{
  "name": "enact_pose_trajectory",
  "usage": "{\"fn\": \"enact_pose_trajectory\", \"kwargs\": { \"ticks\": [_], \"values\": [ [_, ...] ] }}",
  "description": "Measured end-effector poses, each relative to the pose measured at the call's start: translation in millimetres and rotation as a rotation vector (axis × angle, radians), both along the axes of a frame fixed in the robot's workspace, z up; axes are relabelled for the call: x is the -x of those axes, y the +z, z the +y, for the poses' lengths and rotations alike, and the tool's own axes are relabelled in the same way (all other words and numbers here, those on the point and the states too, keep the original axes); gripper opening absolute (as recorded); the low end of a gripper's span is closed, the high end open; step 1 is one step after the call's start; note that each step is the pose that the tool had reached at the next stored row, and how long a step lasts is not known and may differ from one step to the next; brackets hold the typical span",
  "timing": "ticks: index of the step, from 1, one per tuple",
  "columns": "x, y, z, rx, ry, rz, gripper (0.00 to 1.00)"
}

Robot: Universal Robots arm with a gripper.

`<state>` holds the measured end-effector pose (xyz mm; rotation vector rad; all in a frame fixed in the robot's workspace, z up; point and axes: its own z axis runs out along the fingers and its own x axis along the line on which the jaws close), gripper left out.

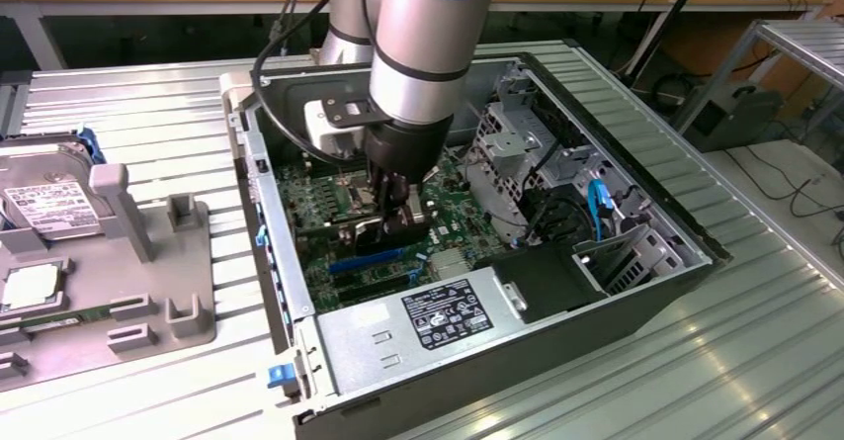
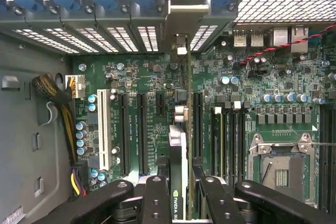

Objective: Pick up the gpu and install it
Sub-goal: 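Insert the gpu into the slot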

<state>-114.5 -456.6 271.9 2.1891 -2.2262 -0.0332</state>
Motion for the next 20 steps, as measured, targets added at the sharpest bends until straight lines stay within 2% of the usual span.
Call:
{"fn": "enact_pose_trajectory", "kwargs": {
  "ticks": [20],
  "values": [
    [2.9, -8.1, 0.0, 0.0002, 0.0, 0.0001, 0.27]
  ]
}}
